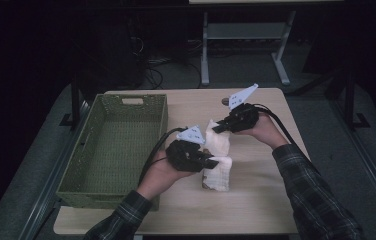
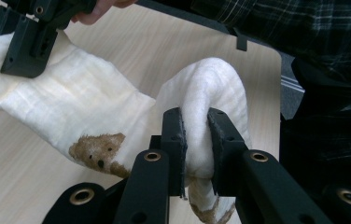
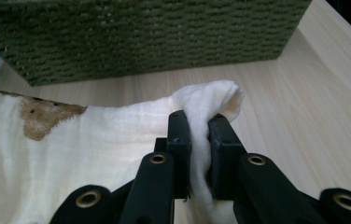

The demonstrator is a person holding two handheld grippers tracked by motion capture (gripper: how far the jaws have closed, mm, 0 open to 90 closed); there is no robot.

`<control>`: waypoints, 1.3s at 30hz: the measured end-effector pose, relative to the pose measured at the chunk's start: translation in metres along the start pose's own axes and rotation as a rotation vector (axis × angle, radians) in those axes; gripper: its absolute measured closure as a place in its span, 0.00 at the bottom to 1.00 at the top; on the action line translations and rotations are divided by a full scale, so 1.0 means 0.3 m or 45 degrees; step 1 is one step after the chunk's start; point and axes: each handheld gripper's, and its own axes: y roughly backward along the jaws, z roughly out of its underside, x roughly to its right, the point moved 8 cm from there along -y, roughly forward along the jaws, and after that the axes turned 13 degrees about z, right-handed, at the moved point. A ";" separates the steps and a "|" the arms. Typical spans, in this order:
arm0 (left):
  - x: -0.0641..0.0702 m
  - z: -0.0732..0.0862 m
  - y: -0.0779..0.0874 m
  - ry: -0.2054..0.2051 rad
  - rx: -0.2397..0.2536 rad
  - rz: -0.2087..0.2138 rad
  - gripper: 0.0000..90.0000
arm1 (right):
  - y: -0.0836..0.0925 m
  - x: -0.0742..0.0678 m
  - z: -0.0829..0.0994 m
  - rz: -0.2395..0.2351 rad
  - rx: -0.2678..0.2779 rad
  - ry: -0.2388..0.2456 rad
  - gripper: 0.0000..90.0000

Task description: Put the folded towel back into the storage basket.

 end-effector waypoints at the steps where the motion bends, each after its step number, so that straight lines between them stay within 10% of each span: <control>1: 0.000 0.000 0.000 0.000 0.000 0.000 0.87 | 0.000 0.000 0.000 0.000 0.000 0.000 0.90; 21: -0.033 0.055 0.364 -0.060 0.085 -0.068 0.87 | -0.146 -0.034 -0.323 0.000 0.030 0.100 0.90; 39: -0.064 0.246 0.593 0.007 0.097 -0.200 0.87 | -0.377 -0.129 -0.535 -0.066 0.069 0.180 0.90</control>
